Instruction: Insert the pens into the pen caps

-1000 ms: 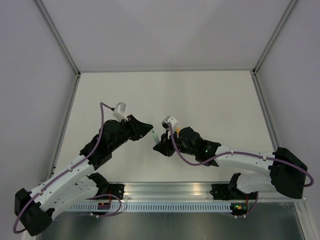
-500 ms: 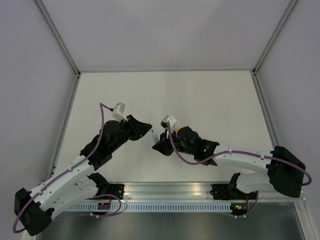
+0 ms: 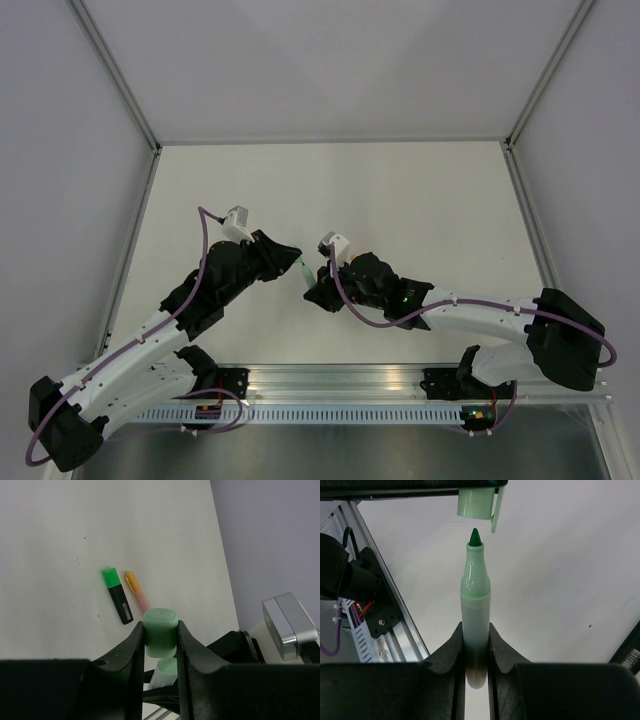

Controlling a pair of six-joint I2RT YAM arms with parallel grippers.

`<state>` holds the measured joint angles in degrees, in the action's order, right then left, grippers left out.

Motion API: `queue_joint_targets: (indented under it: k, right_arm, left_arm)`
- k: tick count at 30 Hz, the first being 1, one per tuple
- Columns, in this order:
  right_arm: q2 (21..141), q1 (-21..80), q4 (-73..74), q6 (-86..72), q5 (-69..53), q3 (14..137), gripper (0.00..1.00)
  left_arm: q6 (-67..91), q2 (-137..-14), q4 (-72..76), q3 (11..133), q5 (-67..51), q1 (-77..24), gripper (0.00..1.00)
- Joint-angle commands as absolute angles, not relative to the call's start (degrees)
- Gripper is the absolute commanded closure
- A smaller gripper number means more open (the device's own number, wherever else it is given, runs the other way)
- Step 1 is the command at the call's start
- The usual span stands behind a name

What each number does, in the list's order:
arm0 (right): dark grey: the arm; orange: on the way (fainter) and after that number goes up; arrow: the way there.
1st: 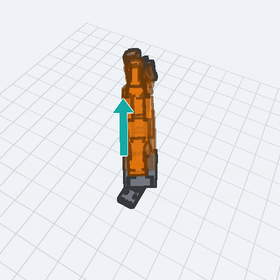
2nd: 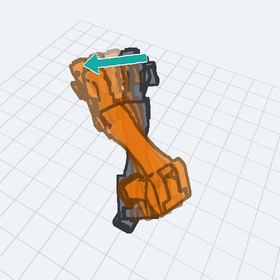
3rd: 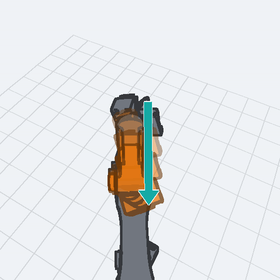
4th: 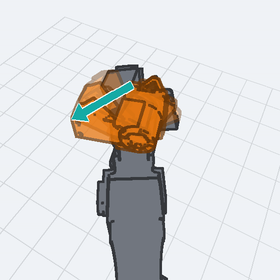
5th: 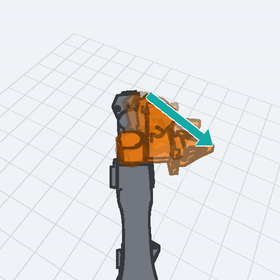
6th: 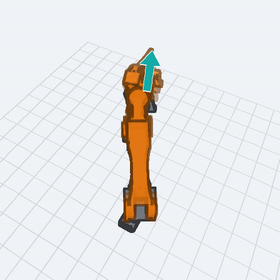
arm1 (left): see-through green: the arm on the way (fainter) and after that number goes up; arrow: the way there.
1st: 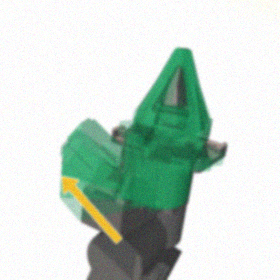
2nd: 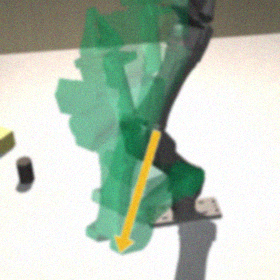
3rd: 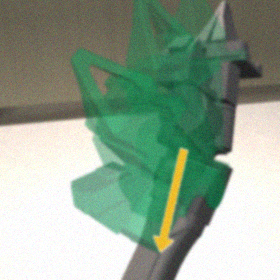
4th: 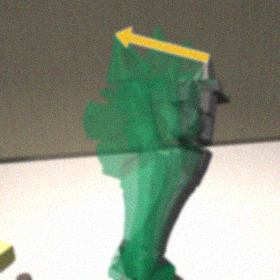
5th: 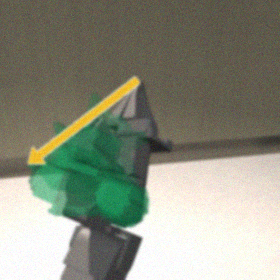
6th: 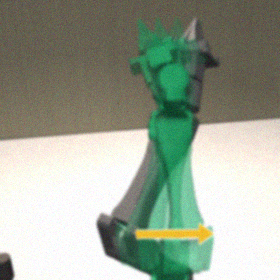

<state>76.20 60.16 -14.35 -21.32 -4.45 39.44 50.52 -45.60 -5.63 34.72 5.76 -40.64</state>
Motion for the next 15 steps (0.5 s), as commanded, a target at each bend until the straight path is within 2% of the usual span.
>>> queue_joint_targets:
  k: [1,15]
  right_arm:
    - [76.29,60.38,-15.56,-21.62,-4.66,41.75,1.0]
    - [77.25,60.38,-15.21,-21.8,-4.48,42.28,1.0]
  left_arm:
    - [51.24,-45.62,-3.52,35.25,5.45,-40.87,0.98]
    - [51.24,-45.79,-2.9,34.63,4.92,-40.96,0.98]
